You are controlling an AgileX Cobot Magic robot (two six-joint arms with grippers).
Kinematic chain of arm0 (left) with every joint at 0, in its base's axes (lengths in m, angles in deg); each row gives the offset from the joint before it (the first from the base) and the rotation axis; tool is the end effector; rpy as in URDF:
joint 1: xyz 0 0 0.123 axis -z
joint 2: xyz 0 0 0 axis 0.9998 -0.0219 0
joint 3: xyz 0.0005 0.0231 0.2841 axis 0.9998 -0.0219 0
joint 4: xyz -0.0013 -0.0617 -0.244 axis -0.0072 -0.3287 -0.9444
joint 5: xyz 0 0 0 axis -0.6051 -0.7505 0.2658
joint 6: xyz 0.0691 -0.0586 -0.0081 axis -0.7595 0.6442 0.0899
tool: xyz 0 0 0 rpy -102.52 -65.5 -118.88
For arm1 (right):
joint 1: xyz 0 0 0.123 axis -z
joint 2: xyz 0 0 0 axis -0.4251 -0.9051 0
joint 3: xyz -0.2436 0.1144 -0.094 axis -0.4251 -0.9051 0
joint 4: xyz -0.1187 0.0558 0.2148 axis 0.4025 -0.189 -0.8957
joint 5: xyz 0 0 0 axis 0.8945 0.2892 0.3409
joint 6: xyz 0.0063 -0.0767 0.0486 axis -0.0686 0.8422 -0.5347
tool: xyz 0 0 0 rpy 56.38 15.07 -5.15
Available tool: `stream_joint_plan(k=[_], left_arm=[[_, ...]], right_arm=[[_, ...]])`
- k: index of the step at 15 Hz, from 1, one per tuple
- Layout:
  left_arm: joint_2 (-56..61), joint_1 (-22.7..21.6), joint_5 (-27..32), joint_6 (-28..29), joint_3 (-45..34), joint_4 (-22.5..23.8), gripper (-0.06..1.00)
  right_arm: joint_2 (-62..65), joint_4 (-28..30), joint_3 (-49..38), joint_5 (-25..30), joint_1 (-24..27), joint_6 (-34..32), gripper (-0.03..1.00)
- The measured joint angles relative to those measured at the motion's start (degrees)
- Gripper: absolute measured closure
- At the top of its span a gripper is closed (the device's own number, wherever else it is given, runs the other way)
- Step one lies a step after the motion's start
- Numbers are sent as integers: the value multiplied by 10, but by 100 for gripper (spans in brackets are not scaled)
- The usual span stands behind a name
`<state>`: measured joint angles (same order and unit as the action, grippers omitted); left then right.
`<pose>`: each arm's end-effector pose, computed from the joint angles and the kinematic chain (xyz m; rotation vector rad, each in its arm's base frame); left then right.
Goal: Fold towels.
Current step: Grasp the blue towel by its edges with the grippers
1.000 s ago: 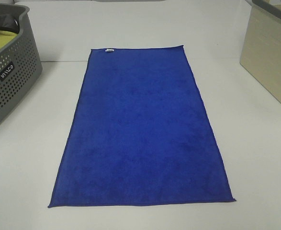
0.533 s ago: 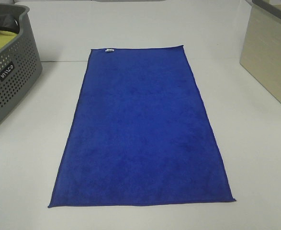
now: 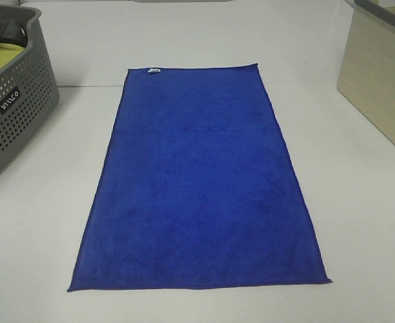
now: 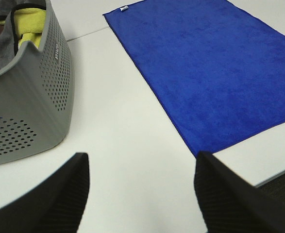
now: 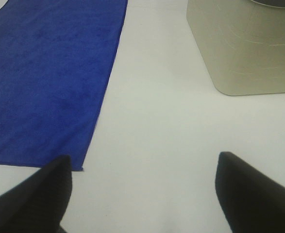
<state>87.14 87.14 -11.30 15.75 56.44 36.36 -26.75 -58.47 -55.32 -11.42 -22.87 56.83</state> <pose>-0.0088 -0.0245 0.2811 0.4049 1.9707 -0.0868 -0.0071 0.0121 0.2787 -0.1201 2.0348 0.0574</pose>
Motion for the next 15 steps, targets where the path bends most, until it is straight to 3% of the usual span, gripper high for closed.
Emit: stream_joint_plan(k=[15], left_arm=[[0,0,0,0,0,0,34]], right_arm=[[0,0,0,0,0,0,20]])
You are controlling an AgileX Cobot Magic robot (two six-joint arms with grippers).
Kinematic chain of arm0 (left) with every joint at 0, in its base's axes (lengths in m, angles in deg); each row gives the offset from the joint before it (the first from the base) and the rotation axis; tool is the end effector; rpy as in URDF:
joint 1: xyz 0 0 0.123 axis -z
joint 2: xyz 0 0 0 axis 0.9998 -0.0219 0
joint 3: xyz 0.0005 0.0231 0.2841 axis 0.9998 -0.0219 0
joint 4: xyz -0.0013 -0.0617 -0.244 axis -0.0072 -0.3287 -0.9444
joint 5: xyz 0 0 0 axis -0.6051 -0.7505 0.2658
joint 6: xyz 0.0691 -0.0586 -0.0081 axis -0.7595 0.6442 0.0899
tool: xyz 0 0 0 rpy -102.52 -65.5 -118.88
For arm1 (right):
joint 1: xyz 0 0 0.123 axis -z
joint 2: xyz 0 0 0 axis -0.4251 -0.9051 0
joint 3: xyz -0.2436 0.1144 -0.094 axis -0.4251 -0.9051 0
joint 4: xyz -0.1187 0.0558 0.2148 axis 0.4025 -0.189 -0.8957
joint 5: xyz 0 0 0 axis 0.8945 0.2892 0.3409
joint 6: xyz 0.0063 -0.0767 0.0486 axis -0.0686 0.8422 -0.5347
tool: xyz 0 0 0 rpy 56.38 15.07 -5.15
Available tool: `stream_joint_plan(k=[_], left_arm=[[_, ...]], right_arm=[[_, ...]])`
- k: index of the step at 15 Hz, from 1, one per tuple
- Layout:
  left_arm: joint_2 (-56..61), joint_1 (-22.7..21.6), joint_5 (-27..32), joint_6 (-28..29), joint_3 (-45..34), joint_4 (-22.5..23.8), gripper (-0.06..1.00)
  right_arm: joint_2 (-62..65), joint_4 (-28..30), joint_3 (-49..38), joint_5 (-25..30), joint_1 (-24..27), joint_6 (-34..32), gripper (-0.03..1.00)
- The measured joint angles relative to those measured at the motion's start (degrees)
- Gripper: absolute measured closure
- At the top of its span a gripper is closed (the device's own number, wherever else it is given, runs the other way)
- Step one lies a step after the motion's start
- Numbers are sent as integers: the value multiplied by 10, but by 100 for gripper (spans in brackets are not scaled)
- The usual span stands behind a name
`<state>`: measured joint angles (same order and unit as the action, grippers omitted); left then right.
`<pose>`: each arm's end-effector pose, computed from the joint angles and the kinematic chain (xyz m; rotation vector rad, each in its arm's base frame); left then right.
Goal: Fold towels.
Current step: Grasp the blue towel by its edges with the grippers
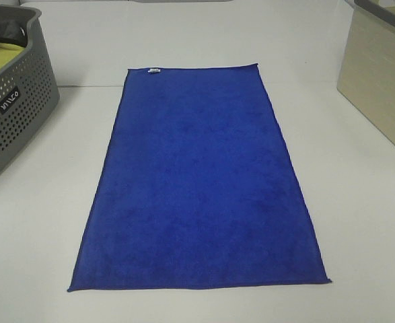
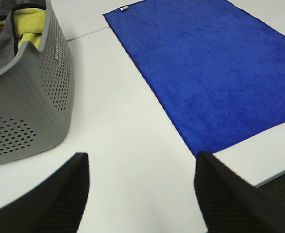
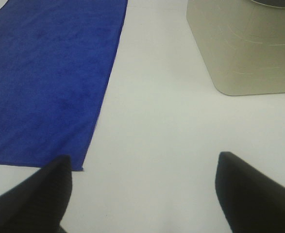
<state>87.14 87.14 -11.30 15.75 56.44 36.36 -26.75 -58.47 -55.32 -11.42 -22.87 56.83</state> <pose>-0.0088 -0.0245 0.2811 0.4049 1.9707 -0.0868 -0.0071 0.0121 0.2787 -0.1201 2.0348 0.0574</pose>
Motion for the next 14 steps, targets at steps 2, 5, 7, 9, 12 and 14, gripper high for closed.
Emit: stream_joint_plan(k=[2,5,7,9,12,14], left_arm=[[0,0,0,0,0,0,34],[0,0,0,0,0,0,34],[0,0,0,1,0,0,34],[0,0,-11,25,0,0,34],[-9,0,-124,60,2,-30,34],[-53,0,-218,62,2,-69,34]], right_arm=[[0,0,0,0,0,0,20],[0,-2,0,0,0,0,20],[0,-2,0,0,0,0,20],[0,-2,0,-1,0,-3,20],[-36,-18,14,-79,0,-61,22],[-92,-18,16,-141,0,-85,22]])
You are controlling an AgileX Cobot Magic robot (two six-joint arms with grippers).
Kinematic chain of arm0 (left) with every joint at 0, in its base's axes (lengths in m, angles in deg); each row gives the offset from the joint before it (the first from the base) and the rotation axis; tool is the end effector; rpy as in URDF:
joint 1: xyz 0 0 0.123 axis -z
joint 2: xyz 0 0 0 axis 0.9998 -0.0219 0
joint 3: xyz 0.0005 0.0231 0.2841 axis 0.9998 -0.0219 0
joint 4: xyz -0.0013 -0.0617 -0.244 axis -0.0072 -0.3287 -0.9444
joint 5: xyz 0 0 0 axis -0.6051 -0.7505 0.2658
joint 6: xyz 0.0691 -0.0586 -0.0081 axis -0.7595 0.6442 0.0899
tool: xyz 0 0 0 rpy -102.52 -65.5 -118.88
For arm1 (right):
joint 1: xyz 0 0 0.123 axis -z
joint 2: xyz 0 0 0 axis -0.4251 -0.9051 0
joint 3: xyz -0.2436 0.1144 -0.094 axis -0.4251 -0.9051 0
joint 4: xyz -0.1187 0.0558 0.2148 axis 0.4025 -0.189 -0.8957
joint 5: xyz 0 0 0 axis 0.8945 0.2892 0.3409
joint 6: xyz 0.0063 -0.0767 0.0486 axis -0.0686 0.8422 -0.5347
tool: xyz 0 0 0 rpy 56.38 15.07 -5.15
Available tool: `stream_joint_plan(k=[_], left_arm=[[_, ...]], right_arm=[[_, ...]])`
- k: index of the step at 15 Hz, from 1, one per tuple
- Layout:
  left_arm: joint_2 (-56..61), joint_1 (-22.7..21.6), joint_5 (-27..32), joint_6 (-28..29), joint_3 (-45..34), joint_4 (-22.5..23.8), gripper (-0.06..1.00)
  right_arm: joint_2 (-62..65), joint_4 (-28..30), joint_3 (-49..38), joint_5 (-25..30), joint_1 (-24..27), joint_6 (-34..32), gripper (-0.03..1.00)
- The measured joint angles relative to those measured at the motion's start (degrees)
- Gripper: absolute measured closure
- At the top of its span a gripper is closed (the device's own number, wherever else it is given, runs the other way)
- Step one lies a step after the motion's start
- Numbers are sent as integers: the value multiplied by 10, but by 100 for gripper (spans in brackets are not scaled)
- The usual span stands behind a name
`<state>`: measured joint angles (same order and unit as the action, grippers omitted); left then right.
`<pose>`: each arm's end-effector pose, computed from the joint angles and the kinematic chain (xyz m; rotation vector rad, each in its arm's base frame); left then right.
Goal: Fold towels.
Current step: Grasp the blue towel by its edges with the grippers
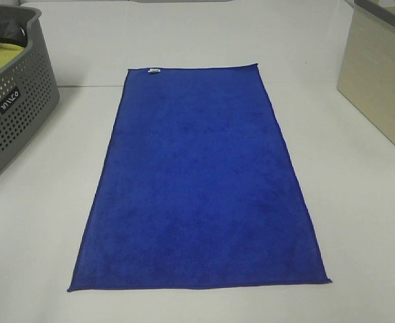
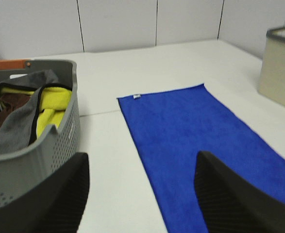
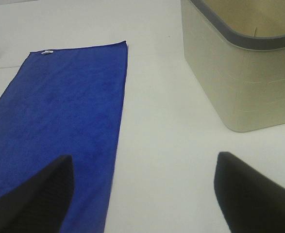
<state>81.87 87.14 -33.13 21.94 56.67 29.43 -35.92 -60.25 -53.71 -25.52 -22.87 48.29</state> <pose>0.0173 -0.0238 0.3158 0.1506 1.7034 -0.2323 0.0259 0.0109 0.3060 0.0671 1.9244 0.1802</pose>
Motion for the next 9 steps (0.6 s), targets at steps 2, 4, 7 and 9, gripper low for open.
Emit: stream_joint_plan(k=[2,4,7,9], left_arm=[[-69,0,-76,2,0,-64,34],[-163,0,-95,2,1,-142,34],[-390,0,-29,-51,1,-234,34],[-447,0,-11,-76,1,-258,34]], right_arm=[[-88,-1,0,-48,0,-5,22],[-156,-13,0,-76,0,-5,22],[-367,-80,0,-102,0,0,22],[-417,-87,0,-103,0,10,22]])
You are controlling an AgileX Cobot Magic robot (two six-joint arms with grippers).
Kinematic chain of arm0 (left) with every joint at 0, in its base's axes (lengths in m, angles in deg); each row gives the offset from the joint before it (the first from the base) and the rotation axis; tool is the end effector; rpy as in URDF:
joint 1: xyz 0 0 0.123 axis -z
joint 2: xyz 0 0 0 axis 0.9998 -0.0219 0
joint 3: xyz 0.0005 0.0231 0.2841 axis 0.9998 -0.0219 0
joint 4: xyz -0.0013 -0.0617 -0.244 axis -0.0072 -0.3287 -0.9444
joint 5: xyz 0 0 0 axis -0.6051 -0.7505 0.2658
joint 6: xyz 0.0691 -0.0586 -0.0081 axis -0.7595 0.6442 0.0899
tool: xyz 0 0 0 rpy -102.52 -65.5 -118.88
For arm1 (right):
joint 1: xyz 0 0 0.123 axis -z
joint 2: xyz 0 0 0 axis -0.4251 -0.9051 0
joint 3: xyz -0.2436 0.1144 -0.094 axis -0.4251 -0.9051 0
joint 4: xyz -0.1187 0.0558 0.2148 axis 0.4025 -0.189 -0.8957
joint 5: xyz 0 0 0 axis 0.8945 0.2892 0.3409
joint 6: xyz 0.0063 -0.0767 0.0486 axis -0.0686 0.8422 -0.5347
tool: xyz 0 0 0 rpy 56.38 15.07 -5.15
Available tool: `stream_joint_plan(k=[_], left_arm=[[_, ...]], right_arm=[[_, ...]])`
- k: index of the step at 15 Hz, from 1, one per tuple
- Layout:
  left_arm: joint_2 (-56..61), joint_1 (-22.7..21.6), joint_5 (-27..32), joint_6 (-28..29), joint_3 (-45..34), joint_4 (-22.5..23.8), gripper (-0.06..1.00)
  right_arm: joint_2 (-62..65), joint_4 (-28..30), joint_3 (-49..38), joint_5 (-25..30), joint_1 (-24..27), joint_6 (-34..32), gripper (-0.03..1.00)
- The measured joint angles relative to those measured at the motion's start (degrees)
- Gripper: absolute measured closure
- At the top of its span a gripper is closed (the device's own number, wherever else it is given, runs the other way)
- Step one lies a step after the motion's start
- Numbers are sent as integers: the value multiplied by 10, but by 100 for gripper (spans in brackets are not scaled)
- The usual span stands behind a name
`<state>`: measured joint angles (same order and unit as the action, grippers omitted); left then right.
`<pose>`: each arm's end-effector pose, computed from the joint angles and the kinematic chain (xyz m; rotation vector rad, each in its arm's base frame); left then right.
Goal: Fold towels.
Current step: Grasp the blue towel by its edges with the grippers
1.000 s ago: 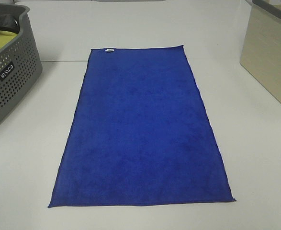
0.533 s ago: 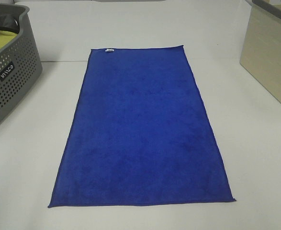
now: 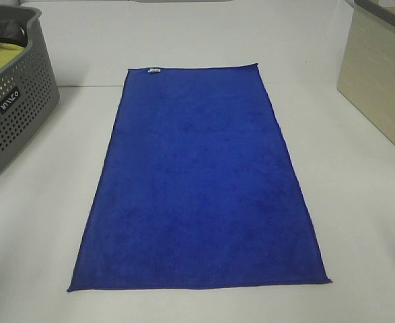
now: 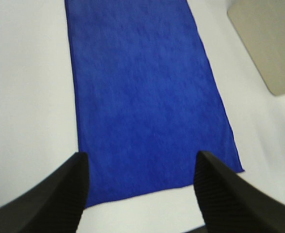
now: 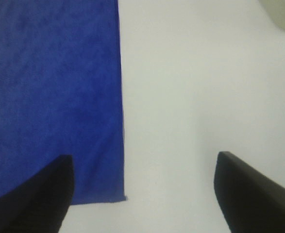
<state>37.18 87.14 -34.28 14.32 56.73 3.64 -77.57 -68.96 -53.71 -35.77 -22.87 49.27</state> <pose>0.1543 -0.0396 0.2646 -0.1358 2.3024 -0.7273 0.1554 0.0117 0.2534 0.2678 2.4447 0.3338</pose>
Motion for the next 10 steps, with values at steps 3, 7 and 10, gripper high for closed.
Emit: stream_joint_plan(k=[3,7,10], left_arm=[[-148,0,19,-101,0,-74,34],[-381,0,11,-283,1,-209,34],[-469,22,-3,-374,7,-292,34]], right_arm=[[-137,-58,0,-2,0,69,22],[-323,-248,1,-10,0,284,22],[-397,-341,11,-28,0,386,22]])
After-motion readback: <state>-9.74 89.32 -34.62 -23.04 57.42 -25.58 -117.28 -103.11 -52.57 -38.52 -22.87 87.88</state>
